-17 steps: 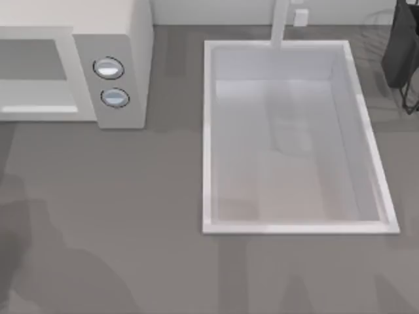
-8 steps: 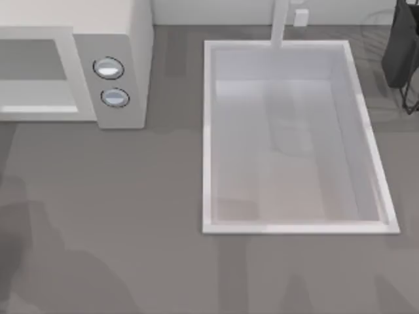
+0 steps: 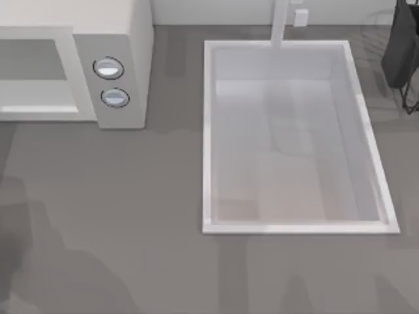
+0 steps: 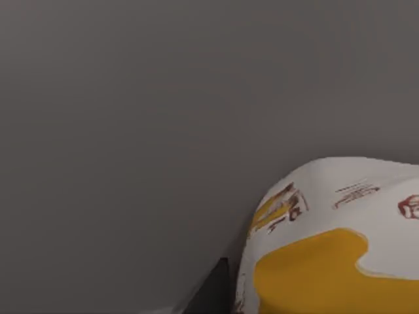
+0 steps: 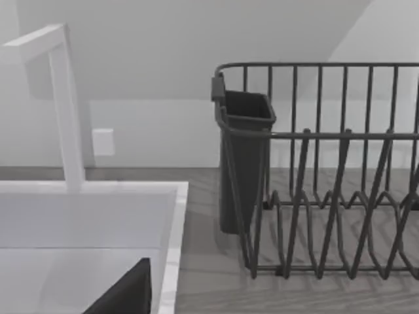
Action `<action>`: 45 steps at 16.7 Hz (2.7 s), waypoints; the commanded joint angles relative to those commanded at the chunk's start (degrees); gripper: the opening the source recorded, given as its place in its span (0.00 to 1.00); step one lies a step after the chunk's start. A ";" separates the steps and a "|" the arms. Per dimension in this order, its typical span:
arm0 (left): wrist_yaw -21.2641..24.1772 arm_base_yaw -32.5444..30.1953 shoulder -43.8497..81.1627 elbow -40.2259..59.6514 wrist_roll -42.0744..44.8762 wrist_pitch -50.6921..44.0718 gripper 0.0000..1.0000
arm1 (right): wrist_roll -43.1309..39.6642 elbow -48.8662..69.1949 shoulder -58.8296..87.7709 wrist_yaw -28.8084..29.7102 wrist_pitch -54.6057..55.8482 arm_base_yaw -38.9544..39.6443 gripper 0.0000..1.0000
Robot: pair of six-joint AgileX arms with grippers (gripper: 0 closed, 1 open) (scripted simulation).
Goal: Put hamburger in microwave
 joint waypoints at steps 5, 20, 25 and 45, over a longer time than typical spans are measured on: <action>-0.13 -0.17 -3.73 1.62 -1.35 -5.38 0.00 | 0.00 0.00 0.00 0.00 0.00 0.00 1.00; -0.16 -0.24 -12.40 15.78 -1.58 -28.46 0.00 | 0.00 0.00 0.00 0.00 0.00 0.00 1.00; 0.54 0.49 -11.33 15.40 -6.19 -22.74 0.00 | 0.00 0.00 0.00 0.00 0.00 0.00 1.00; 12.23 -7.43 10.32 -6.11 -75.28 80.03 0.00 | 0.00 0.00 0.00 0.00 0.00 0.00 1.00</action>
